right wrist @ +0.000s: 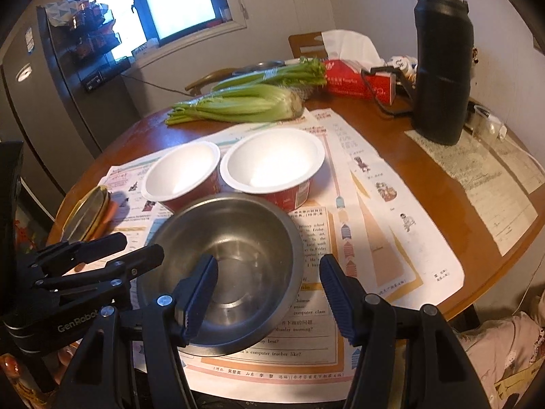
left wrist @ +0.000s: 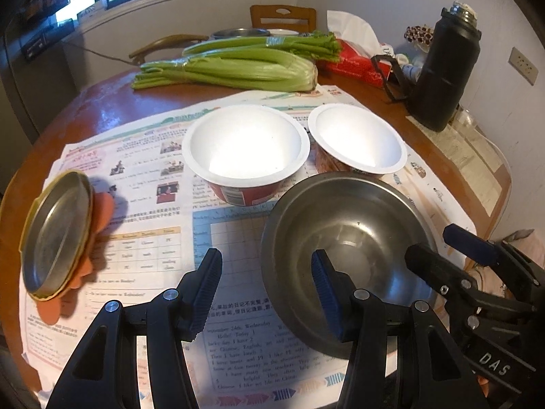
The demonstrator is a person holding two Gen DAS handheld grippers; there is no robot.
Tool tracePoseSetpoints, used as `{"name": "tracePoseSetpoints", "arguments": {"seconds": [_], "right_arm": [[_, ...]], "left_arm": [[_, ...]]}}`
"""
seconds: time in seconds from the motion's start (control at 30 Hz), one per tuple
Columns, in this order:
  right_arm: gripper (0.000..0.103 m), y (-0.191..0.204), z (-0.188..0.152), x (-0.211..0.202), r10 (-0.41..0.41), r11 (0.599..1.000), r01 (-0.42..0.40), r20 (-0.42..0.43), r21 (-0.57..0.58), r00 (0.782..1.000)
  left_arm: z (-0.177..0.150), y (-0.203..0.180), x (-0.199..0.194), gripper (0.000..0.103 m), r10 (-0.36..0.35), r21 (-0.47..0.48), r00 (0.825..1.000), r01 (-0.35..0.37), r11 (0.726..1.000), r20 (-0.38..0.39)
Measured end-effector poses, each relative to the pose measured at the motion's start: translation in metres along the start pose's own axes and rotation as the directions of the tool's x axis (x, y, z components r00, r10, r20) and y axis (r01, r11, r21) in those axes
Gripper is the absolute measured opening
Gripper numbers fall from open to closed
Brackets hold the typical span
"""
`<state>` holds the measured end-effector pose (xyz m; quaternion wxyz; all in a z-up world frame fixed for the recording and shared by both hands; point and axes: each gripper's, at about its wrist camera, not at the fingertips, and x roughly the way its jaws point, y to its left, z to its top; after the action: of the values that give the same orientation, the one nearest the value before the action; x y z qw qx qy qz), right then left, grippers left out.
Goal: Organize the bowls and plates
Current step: 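Grasp the rim of the deep steel bowl with the left tool, then lift the steel bowl, shift it beside the stack, set it down, release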
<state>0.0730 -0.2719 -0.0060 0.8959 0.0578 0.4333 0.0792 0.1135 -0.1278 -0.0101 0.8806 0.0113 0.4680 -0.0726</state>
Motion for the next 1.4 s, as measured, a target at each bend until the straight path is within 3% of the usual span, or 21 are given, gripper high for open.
{"name": "tracePoseSetpoints", "arguments": {"seconds": [0.43, 0.5, 0.67, 1.0, 1.4], "right_arm": [[0.062, 0.007, -0.008, 0.023, 0.017, 0.999, -0.019, -0.054, -0.034, 0.998], [0.062, 0.005, -0.008, 0.026, 0.029, 0.999, -0.031, -0.064, -0.026, 0.998], [0.062, 0.007, -0.009, 0.027, 0.041, 0.998, -0.044, -0.067, -0.036, 0.997], [0.062, 0.021, -0.010, 0.021, 0.037, 0.995, -0.043, -0.061, -0.086, 0.997], [0.062, 0.067, -0.015, -0.007, 0.081, 0.978, -0.082, -0.011, -0.192, 0.997]], "left_arm": [[0.005, 0.001, 0.043, 0.056, -0.050, -0.039, 0.997, 0.048, 0.998, -0.054], [0.006, 0.001, 0.046, 0.053, -0.060, -0.044, 0.997, 0.057, 0.997, -0.054], [0.007, 0.003, 0.046, 0.031, -0.137, -0.068, 0.989, 0.133, 0.989, -0.052], [0.000, 0.007, 0.034, 0.032, -0.144, -0.075, 0.988, 0.140, 0.987, -0.050], [-0.019, 0.042, -0.012, 0.036, -0.104, -0.106, 0.994, 0.107, 0.989, 0.031]]}}
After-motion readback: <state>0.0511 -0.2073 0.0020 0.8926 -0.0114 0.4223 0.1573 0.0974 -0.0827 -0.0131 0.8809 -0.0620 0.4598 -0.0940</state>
